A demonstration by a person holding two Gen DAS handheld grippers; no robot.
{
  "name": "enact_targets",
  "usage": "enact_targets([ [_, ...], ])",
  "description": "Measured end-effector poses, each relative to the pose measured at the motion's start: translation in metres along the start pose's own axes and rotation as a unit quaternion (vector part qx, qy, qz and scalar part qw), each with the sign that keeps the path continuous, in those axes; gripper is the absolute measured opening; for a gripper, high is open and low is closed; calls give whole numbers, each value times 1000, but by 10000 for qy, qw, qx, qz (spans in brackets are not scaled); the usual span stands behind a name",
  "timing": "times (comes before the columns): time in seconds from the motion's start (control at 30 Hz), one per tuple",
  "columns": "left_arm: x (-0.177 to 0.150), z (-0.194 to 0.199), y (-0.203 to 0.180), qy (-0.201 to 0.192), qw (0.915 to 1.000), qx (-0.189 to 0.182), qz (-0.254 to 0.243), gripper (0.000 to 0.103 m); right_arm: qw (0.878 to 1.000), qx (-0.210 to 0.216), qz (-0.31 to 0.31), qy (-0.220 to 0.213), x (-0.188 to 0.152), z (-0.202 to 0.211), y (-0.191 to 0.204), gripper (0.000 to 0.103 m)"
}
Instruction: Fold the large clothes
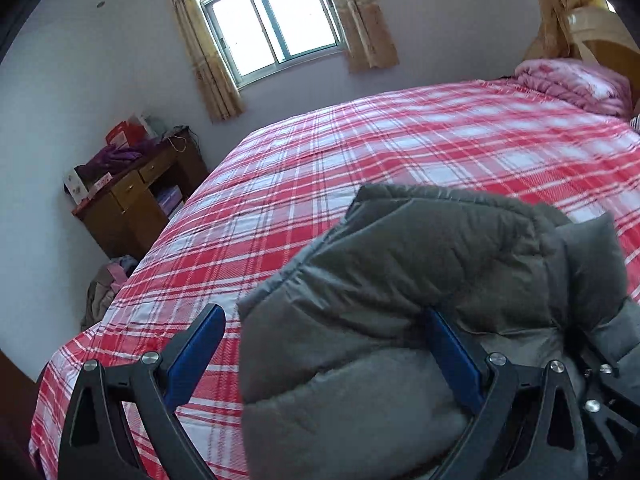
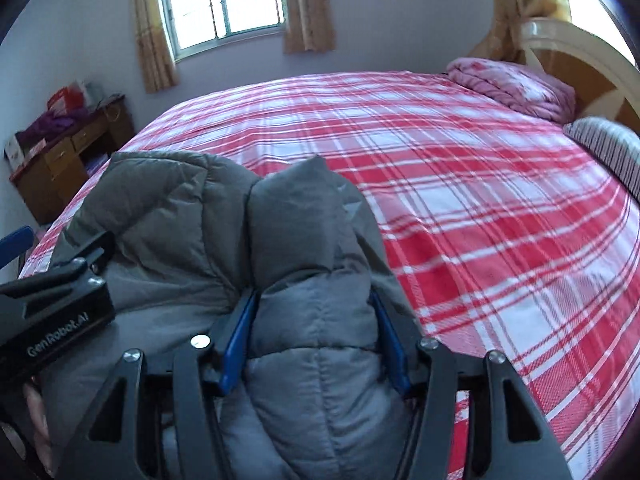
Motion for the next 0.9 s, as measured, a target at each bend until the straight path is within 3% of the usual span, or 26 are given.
enact_targets([
  [0.33, -15, -31, -6, 166, 9993, -138, 291, 102, 9998, 141, -161, 62, -10, -15, -9, 59],
  [0.63, -16, -34, -8, 310, 9994, -136, 121, 102, 9996, 77, -175, 215, -14, -24, -12, 59],
  [0.7, -14, -25, 7, 402, 9984, -223, 340, 102, 9997, -45, -49, 230, -11, -19, -11, 63],
  [0.83, -4, 4, 54, -99, 9966, 278, 769, 102, 9991, -246, 88, -334, 7, 25, -1, 66],
  [0.9, -2, 6, 74, -209, 9936, 568, 956, 102, 9969, -83, 300, -725, 22, 49, 17, 66],
])
Point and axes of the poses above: each gripper's, at about its wrist camera, not at the fingertips, and z roughly against the way its jaws point, y to its left, x to its top, the point moved 5 cm from there along -z, roughly the way its jaws point, and after that the axes turned 10 degrees about -z, right-handed, at the moved point
